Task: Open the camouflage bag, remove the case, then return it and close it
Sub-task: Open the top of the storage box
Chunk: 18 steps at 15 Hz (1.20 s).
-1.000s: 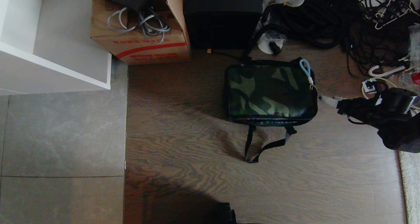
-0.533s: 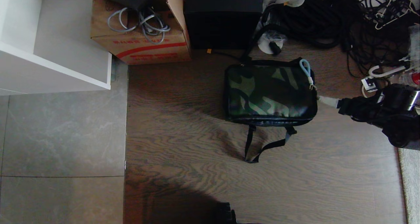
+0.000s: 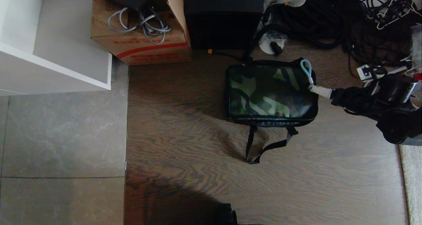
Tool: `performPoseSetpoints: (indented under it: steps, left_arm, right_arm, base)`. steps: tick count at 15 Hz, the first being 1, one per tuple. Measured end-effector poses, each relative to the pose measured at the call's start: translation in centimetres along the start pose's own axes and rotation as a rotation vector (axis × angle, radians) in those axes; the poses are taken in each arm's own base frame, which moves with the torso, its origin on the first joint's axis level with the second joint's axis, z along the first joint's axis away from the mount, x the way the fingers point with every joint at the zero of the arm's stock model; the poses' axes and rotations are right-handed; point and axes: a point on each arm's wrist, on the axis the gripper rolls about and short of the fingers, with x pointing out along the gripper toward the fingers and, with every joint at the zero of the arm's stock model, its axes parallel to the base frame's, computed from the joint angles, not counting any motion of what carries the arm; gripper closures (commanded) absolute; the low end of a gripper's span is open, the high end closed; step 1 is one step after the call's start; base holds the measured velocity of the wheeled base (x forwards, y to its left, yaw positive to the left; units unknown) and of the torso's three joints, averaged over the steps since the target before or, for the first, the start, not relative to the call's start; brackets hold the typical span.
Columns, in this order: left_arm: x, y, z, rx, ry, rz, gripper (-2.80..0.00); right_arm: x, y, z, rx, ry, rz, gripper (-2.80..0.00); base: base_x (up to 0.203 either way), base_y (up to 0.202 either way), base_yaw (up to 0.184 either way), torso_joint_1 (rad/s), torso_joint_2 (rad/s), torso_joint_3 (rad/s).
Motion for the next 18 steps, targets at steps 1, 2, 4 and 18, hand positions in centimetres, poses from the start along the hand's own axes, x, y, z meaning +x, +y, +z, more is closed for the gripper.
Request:
performPoseSetpoints:
  steps: [1,2,4,18]
  left_arm:
    - [0.0,0.0,0.0,0.000,0.000,0.002,0.00]
    - [0.0,0.0,0.0,-0.001,0.000,0.001,0.00]
    - [0.0,0.0,0.0,0.000,0.000,0.002,0.00]
    - [0.0,0.0,0.0,0.000,0.000,0.000,0.00]
  right_arm:
    - [0.3,0.6,0.4,-0.028,-0.033,0.010,-2.80]
    - [0.7,1.2,0.8,-0.060,-0.073,0.021,-2.80]
    - [0.9,1.7,1.4,-0.128,-0.132,0.038,-2.80]
    - [2.0,2.7,0.6,-0.353,-0.196,0.082,-2.80]
  base:
    - [0.000,0.000,0.000,0.000,0.00,0.000]
    - [0.000,0.000,0.000,0.000,0.00,0.000]
    - [0.000,0.000,0.000,0.000,0.00,0.000]
    - [0.000,0.000,0.000,0.000,0.00,0.000]
